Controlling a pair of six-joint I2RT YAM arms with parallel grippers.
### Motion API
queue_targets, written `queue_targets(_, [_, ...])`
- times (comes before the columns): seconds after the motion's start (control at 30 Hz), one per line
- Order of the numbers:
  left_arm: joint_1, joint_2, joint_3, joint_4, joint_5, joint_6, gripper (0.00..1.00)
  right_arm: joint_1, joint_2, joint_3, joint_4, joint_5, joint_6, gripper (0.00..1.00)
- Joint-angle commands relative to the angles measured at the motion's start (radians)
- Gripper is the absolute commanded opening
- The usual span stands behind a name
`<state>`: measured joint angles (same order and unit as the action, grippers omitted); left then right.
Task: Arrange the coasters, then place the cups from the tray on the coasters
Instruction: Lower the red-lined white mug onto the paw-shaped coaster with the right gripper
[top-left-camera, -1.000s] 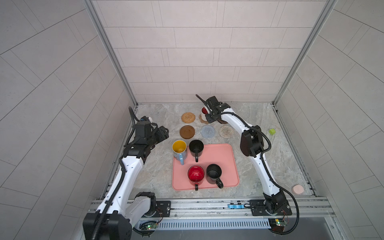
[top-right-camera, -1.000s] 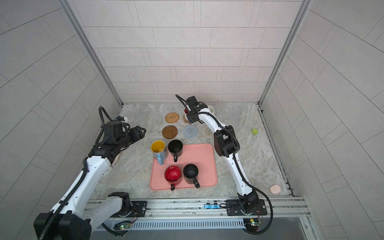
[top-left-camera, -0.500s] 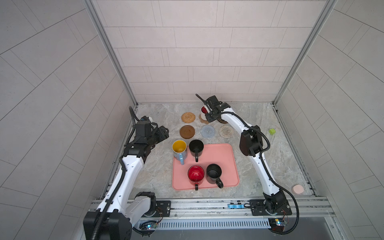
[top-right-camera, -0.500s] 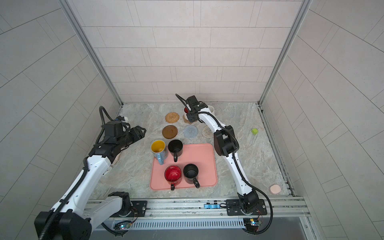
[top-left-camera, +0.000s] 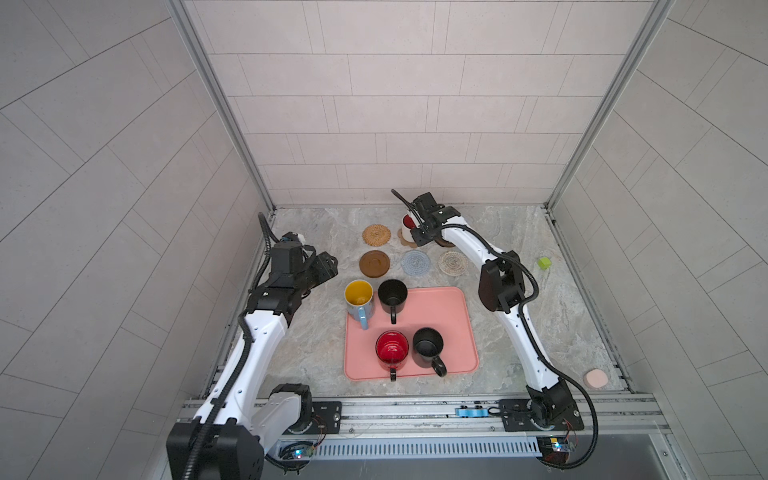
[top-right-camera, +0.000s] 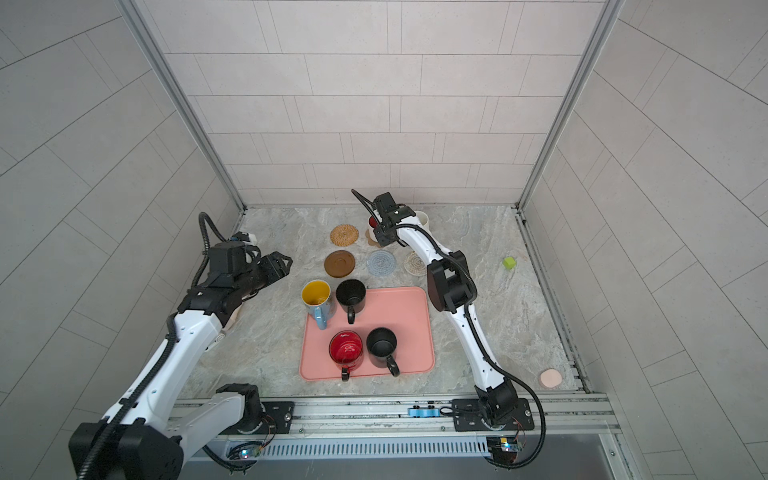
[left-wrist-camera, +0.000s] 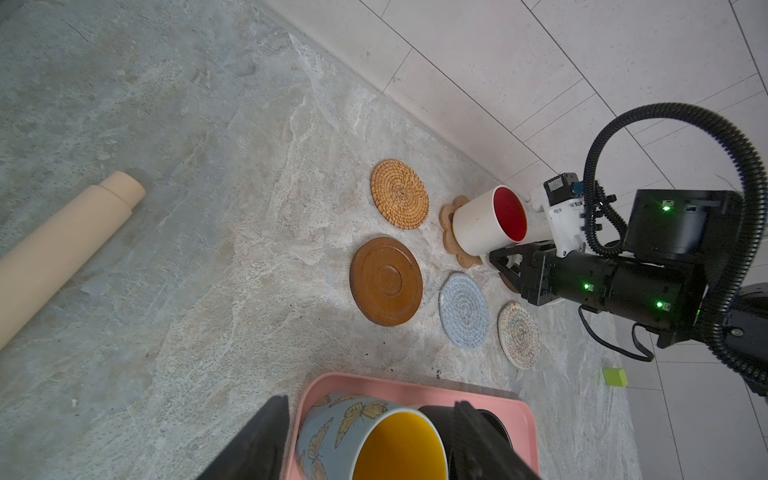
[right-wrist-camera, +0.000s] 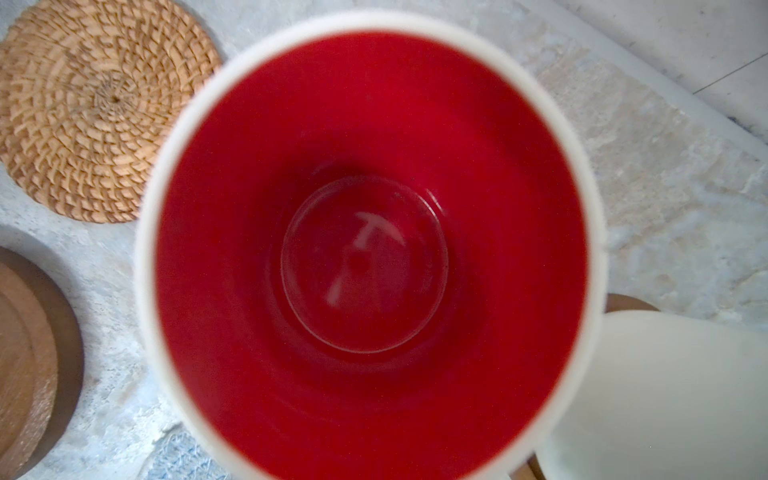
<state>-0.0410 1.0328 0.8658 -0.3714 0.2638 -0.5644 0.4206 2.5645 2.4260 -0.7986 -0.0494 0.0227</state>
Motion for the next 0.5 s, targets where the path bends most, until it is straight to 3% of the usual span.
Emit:
queue_targets(0.0, [0.004,-0.004,0.033,0.012,-0.008,0.009,0.69,-0.004,0.000,0.035,0.000,0.006,-0.011,0.15])
queue_targets(0.23, [0.004,-0.012,0.033,0.010,-0.009,0.007,0.69,-0.005,-0.008,0.035,-0.008,0.006,-0.008,0.32])
queue_targets(0.47, [0.005,-0.024,0.032,0.005,-0.008,0.004,0.69,-0.006,-0.019,0.033,-0.014,0.003,-0.009,0.42])
